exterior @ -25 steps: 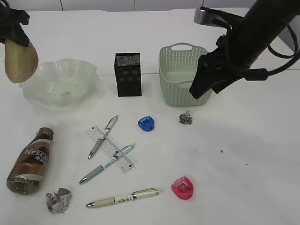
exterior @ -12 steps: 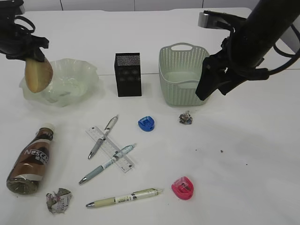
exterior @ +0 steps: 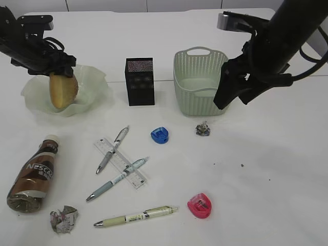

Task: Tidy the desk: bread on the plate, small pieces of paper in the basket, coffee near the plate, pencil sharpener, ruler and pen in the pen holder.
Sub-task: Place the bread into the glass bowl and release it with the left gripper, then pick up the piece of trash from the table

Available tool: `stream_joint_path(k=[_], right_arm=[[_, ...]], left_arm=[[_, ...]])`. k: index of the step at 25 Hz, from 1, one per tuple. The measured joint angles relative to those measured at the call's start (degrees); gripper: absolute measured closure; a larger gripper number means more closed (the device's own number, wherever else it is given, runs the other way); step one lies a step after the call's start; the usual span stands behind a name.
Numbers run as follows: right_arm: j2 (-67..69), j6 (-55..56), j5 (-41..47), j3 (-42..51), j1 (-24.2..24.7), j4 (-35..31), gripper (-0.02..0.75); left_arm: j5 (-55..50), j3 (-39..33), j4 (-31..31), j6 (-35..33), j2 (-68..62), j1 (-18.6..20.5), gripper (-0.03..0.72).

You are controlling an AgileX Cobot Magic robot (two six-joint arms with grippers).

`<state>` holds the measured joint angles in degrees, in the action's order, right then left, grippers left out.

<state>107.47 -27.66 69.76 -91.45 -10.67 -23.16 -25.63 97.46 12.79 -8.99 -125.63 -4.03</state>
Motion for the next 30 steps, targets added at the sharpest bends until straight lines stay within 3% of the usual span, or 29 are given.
stream_joint_path(k=[4, 8, 15, 19, 30], right_arm=[[0.0, 0.2, 0.0, 0.0, 0.0, 0.1, 0.154], [0.0, 0.4, 0.0, 0.0, 0.0, 0.4, 0.153], [0.0, 0.5, 0.0, 0.0, 0.0, 0.5, 0.154], [0.0, 0.5, 0.0, 0.0, 0.0, 0.6, 0.154], [0.0, 0.6, 0.0, 0.0, 0.0, 0.6, 0.154]], left_arm=[[0.1, 0.1, 0.0, 0.0, -0.8, 0.0, 0.179], [0.2, 0.5, 0.0, 0.0, -1.1, 0.0, 0.092], [-0.9, 4.5, 0.4, 0.0, -1.1, 0.0, 0.081], [-6.9, 9.2, 0.8, 0.0, -1.1, 0.0, 0.091], [-41.6, 27.8, 0.8, 0.3, -0.3, 0.0, 0.110]])
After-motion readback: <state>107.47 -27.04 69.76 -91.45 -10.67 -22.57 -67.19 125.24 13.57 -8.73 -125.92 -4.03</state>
